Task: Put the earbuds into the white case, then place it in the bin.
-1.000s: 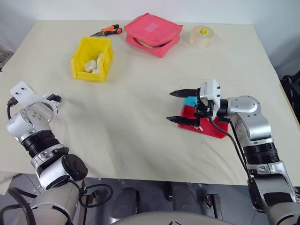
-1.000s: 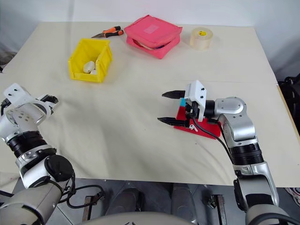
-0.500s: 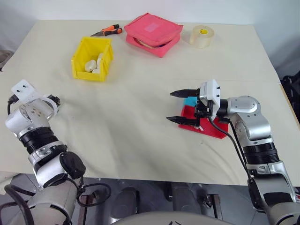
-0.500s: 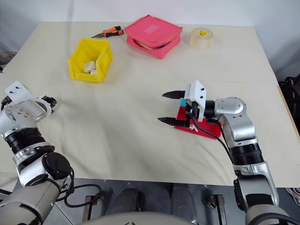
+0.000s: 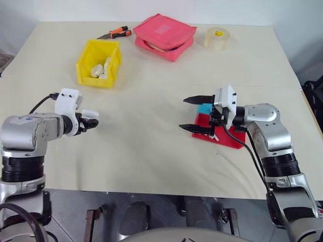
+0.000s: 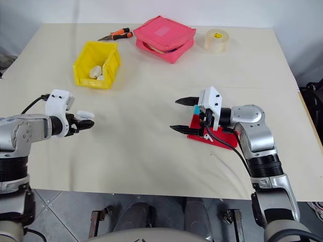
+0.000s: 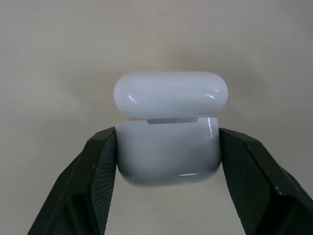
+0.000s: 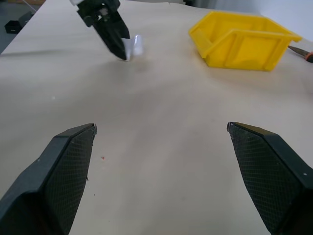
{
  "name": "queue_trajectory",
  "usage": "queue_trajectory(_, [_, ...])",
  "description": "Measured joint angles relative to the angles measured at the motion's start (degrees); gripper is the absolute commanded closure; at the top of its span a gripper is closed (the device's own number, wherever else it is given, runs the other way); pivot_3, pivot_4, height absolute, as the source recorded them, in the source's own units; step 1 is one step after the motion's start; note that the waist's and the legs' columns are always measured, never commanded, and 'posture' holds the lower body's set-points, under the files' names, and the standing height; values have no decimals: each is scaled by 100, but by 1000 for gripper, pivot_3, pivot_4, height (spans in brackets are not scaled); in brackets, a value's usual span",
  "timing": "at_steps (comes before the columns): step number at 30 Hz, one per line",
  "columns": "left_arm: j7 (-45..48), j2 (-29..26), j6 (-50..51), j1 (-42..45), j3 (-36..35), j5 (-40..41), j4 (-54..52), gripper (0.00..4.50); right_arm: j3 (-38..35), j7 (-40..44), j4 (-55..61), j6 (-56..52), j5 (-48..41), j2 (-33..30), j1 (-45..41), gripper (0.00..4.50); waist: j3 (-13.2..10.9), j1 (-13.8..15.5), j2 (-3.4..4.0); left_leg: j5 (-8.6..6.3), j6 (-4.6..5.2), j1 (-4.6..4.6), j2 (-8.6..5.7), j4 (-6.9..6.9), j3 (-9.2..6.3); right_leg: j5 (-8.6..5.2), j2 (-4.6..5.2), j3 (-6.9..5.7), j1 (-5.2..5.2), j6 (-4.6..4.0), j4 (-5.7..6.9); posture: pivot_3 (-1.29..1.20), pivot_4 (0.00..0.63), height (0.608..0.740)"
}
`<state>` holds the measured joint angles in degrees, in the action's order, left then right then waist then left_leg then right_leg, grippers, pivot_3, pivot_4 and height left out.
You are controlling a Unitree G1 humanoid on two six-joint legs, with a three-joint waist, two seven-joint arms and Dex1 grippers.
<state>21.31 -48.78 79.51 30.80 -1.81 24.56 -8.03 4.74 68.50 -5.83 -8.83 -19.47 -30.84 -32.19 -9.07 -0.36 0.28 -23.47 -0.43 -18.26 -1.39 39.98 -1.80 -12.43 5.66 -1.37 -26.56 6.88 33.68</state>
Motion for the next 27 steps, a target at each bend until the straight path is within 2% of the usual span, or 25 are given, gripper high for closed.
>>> queue_trajectory(1, [156, -78, -72, -4, 124, 1, -31, 1504, 0, -22, 15, 0, 0, 0, 53, 0, -2, 1, 4, 0, 0, 0, -1, 0, 2, 0, 0, 2, 0, 0, 1, 0, 150, 740])
queue_trajectory(6, [509, -132, -227, 4, 422, -28, 9, 158, -2, -104, 123, -2, -1, -2, 150, 0, -8, 24, 13, -1, 4, 1, -4, 2, 5, 0, 0, 4, 2, 1, 3, 0, 150, 740])
queue_trajectory(7, [545, -133, -210, 39, 458, -32, 26, 72, -2, -118, 127, -3, -1, -3, 151, 0, -8, 29, 13, 0, 5, 1, -5, 3, 5, 0, 1, 4, 3, 1, 3, 0, 150, 740])
queue_trajectory(24, [1024, -235, 564, 1222, 1415, -202, 894, 72, -2, -135, 118, 1, 13, -22, 145, 0, -9, 16, 19, 3, 15, 7, -11, 3, 9, 1, -2, 15, 4, 2, 13, 0, 150, 740])
queue_trajectory(27, [1024, -241, 592, 1282, 1542, -271, 907, 651, -2, -147, 118, 1, 16, -22, 146, 0, -10, 15, 20, 3, 15, 7, -11, 3, 9, 1, -2, 15, 4, 2, 13, 0, 150, 740])
